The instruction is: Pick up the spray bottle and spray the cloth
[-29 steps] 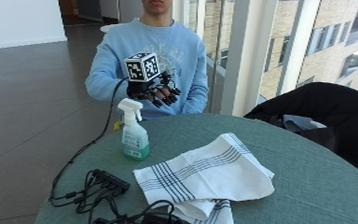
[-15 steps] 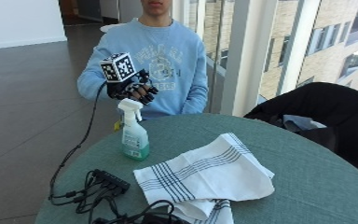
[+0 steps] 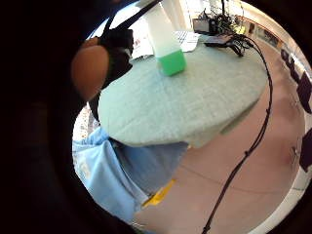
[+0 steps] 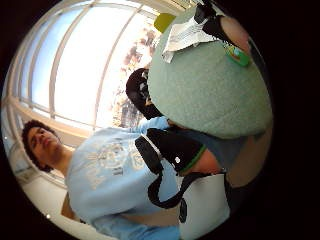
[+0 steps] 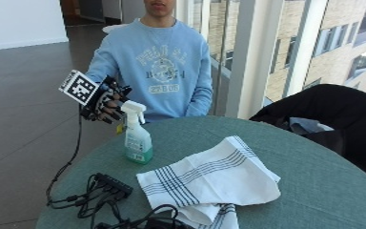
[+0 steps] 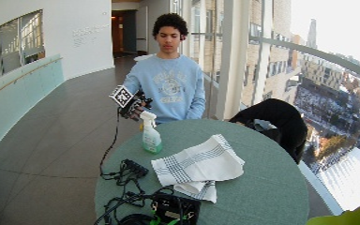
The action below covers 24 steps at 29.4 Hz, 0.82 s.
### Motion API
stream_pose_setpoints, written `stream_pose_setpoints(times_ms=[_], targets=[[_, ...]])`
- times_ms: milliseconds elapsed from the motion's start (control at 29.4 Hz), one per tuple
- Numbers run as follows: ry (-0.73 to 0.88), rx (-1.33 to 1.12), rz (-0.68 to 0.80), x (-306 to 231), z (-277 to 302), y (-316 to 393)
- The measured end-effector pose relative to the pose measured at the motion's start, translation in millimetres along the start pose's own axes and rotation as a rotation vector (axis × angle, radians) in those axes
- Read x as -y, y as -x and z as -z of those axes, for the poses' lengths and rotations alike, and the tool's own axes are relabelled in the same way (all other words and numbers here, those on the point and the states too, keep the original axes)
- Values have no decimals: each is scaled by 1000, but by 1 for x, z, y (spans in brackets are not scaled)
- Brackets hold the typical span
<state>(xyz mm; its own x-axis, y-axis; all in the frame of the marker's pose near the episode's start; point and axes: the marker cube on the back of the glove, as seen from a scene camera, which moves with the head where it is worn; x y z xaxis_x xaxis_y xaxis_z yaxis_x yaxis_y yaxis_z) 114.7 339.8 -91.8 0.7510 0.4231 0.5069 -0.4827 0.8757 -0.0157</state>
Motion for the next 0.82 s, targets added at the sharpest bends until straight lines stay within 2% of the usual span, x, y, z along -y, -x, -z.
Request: stream_pose_setpoints(times_ms=[170, 442, 815], targets=[[-38, 160, -79, 21, 11, -41], [-35, 232, -151, 71, 7, -71], [24, 311, -153, 131, -16, -82]])
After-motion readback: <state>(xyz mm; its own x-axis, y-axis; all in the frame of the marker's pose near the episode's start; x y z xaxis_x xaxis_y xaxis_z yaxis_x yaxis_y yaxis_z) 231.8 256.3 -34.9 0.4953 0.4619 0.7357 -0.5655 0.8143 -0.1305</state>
